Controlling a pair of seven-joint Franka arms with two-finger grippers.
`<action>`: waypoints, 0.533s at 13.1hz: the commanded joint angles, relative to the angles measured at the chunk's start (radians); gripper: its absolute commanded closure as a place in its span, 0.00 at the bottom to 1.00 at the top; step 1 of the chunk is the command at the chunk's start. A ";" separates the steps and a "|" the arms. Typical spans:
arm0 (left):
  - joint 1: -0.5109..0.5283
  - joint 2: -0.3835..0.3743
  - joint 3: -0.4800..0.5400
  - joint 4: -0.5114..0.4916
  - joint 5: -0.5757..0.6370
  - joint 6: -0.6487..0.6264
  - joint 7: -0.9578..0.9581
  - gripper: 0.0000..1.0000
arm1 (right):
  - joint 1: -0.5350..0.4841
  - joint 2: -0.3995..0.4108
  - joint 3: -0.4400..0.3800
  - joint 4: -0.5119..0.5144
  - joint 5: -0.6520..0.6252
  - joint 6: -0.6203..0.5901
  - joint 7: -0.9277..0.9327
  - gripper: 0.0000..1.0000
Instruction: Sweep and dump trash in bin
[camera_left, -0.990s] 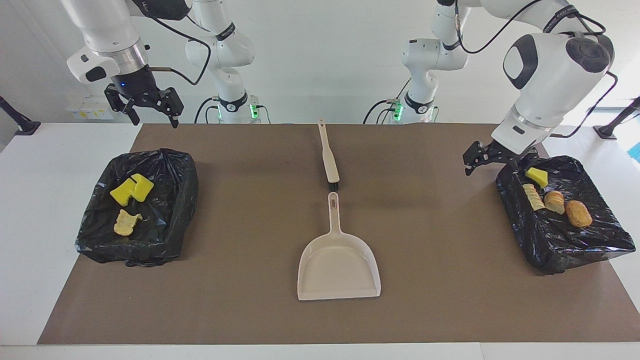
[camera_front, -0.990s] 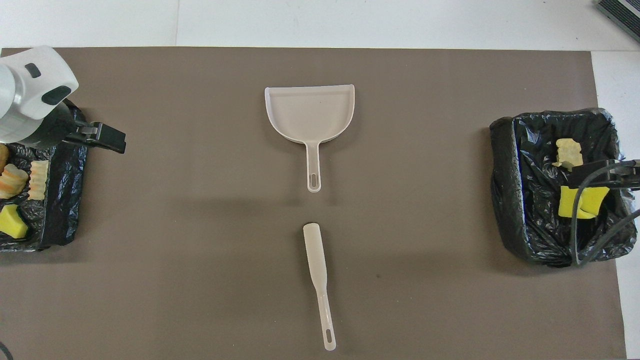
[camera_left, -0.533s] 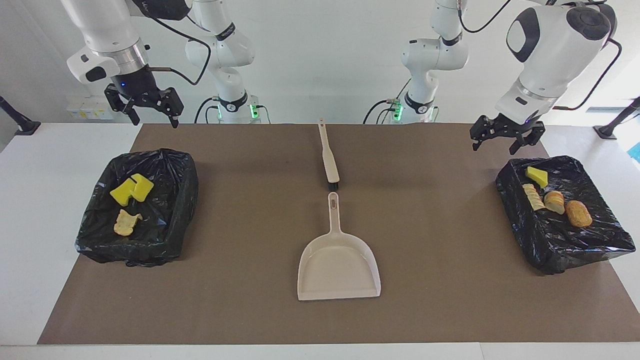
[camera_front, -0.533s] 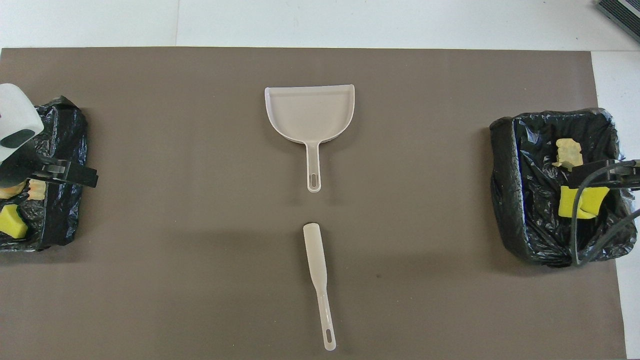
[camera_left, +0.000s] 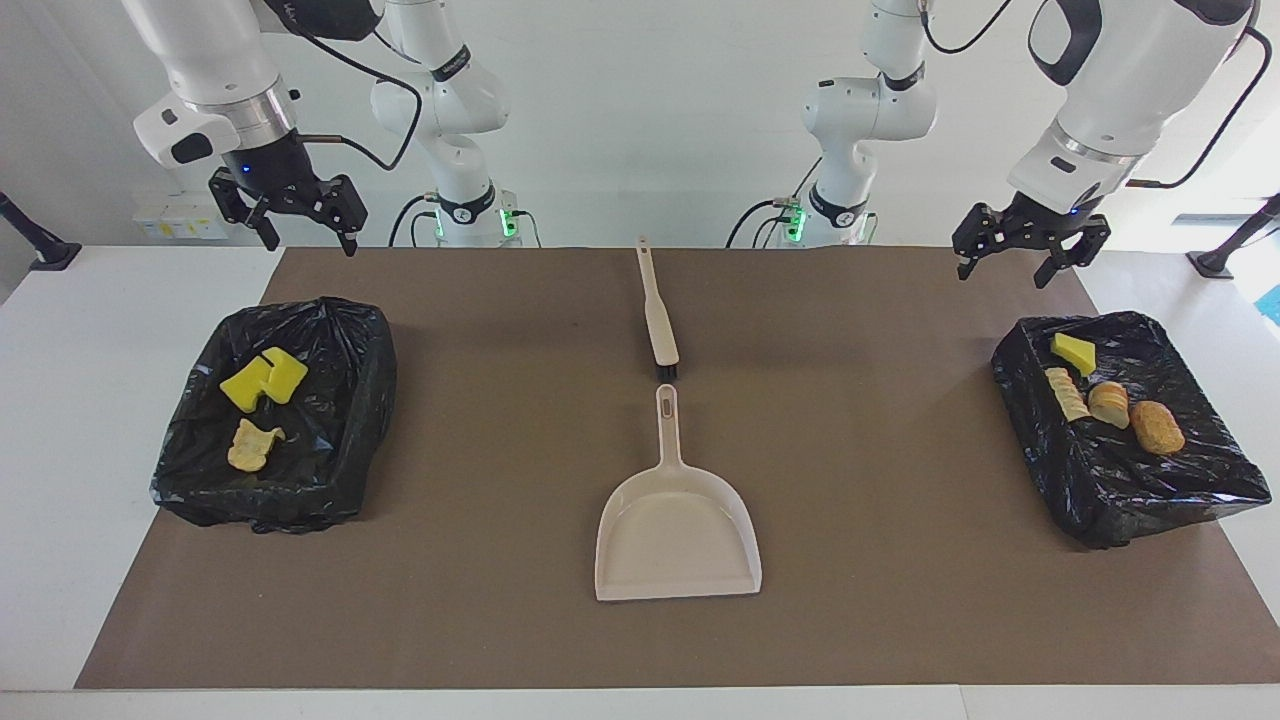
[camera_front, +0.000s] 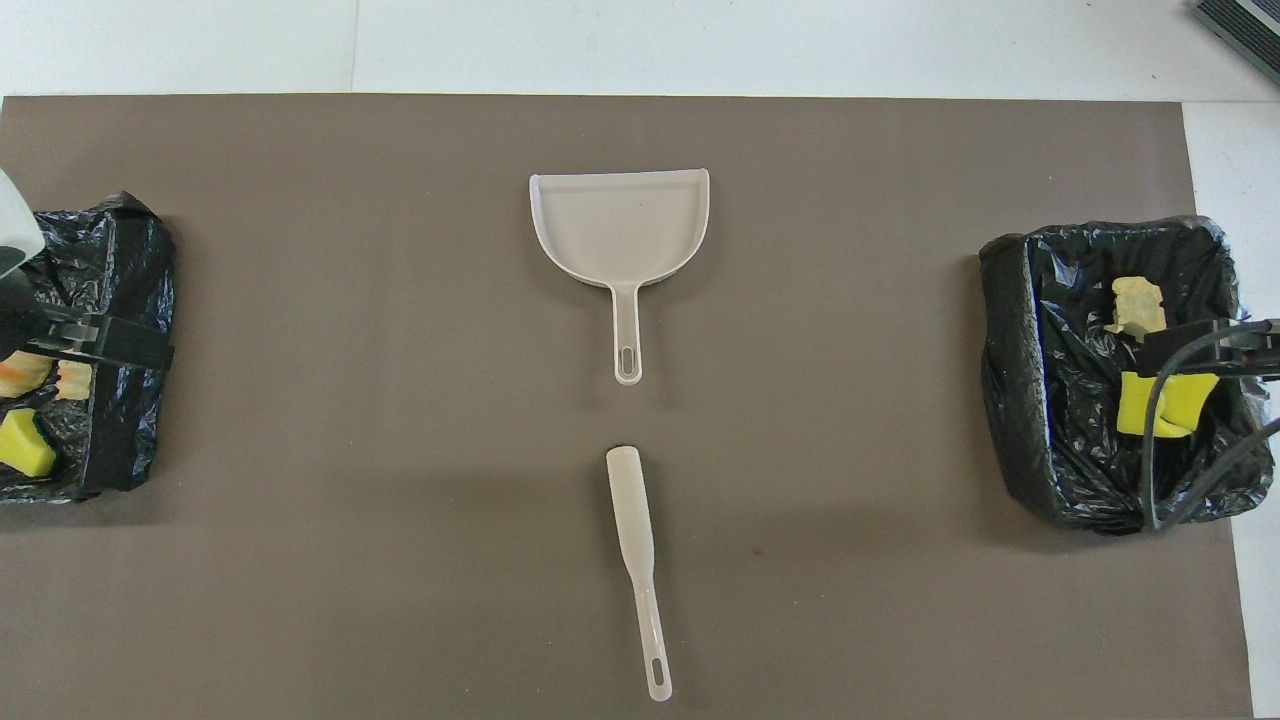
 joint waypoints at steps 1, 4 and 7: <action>-0.003 0.028 -0.004 0.063 -0.002 -0.045 0.003 0.00 | -0.002 -0.021 0.000 -0.021 0.017 -0.006 -0.004 0.00; 0.018 0.022 -0.022 0.063 0.001 -0.068 -0.006 0.00 | -0.002 -0.021 0.000 -0.021 0.017 -0.006 -0.004 0.00; 0.066 0.019 -0.067 0.057 0.000 -0.069 -0.004 0.00 | -0.002 -0.021 0.000 -0.021 0.017 -0.006 -0.004 0.00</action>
